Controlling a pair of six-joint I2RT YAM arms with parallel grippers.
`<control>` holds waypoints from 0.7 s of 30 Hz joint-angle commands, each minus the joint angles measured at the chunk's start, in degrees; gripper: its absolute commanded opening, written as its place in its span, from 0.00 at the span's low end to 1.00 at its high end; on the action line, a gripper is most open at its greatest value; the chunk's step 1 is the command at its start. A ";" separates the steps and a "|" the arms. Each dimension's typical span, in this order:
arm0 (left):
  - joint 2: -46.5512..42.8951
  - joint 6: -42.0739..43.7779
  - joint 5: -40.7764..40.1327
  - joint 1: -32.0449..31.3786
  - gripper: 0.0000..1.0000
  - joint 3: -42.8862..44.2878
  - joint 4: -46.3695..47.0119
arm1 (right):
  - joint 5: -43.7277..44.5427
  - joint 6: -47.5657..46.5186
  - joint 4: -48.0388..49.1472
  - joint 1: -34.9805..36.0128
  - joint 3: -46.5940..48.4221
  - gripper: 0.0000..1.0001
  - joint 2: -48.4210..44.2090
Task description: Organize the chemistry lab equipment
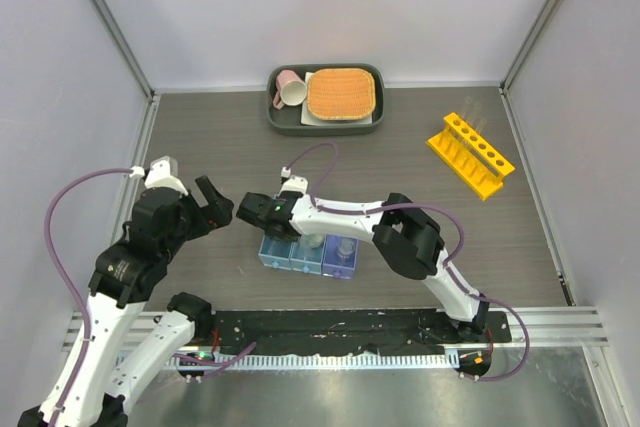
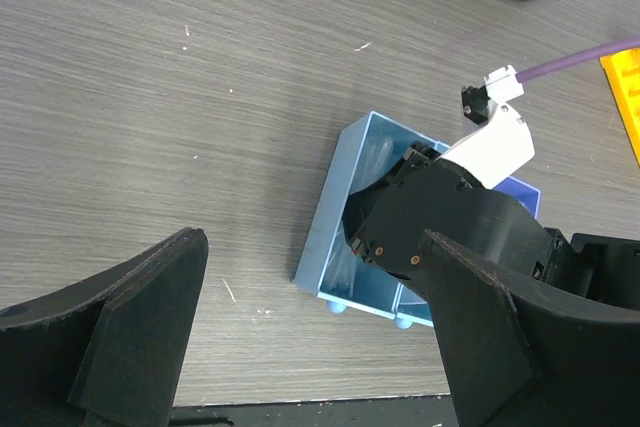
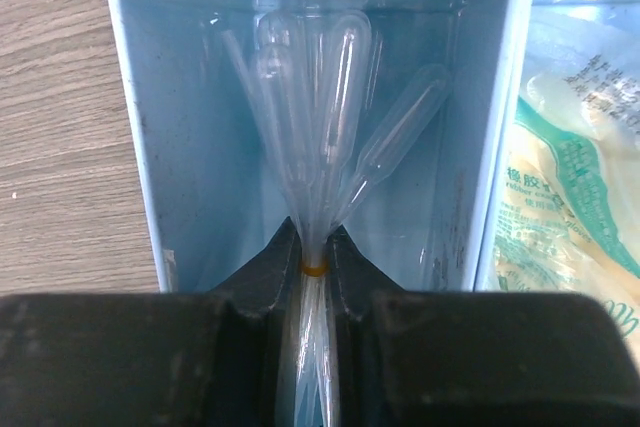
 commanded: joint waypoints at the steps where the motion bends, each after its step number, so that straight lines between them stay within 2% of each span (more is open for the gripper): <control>1: -0.40 1.37 0.28 -0.06 0.92 -0.56 0.57 | 2.20 -0.80 -2.58 0.17 2.63 0.27 -0.70; 9: -0.05 1.81 0.28 0.03 0.93 0.15 0.57 | 5.09 -0.89 -8.64 0.87 8.07 0.52 -1.06; 21: 1.10 3.31 -1.92 0.03 0.93 1.03 -0.92 | 10.20 -1.50 -17.44 3.42 16.43 0.52 -4.56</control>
